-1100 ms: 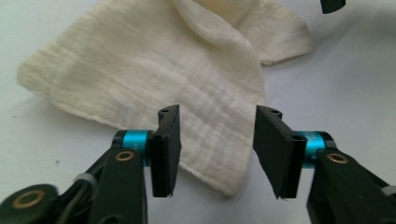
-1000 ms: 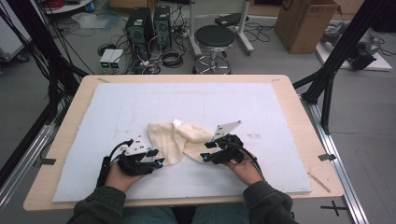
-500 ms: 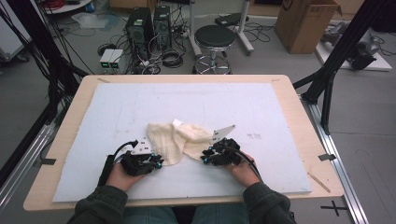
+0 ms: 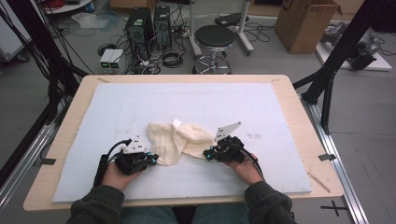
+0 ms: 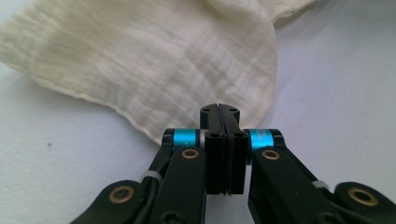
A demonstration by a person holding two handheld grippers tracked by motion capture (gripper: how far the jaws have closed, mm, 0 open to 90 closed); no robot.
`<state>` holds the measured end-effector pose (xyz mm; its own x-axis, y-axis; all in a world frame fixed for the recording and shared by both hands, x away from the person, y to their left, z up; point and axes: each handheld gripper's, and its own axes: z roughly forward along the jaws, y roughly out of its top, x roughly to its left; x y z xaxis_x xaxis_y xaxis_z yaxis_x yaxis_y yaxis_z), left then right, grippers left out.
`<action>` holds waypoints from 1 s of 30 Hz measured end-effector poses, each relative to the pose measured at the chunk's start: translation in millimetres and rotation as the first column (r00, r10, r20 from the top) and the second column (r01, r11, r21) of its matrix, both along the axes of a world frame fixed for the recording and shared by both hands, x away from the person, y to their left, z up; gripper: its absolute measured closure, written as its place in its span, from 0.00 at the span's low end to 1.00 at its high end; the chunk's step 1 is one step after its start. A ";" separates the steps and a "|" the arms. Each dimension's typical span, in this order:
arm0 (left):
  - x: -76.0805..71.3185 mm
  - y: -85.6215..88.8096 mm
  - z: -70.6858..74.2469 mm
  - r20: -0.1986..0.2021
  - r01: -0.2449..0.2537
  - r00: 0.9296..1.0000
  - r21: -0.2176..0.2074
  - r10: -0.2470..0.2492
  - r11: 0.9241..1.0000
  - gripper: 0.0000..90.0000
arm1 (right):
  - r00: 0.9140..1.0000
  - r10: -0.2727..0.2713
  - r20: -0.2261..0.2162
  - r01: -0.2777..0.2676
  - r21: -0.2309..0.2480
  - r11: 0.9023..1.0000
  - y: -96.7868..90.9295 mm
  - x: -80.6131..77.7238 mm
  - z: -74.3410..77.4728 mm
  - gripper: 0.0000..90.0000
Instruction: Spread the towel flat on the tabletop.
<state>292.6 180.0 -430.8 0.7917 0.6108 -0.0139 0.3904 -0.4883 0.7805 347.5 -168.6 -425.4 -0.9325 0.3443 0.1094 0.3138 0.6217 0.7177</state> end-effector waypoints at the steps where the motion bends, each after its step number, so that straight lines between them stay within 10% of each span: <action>1: -1.7 1.3 1.0 0.003 -0.004 1.000 -0.008 0.004 1.000 0.98 | 1.000 0.003 0.005 -0.003 0.004 1.000 -2.4 -0.6 2.2 0.96; 13: -36.6 18.1 21.3 0.076 0.015 0.997 -0.049 -0.011 0.999 0.99 | 0.999 0.021 0.037 -0.022 0.034 0.999 -33.5 -29.7 24.3 0.96; 30: -85.6 29.2 28.6 0.089 0.057 0.994 -0.020 -0.056 0.998 0.98 | 0.992 0.124 0.037 -0.124 -0.014 0.992 -30.0 -80.0 27.1 0.95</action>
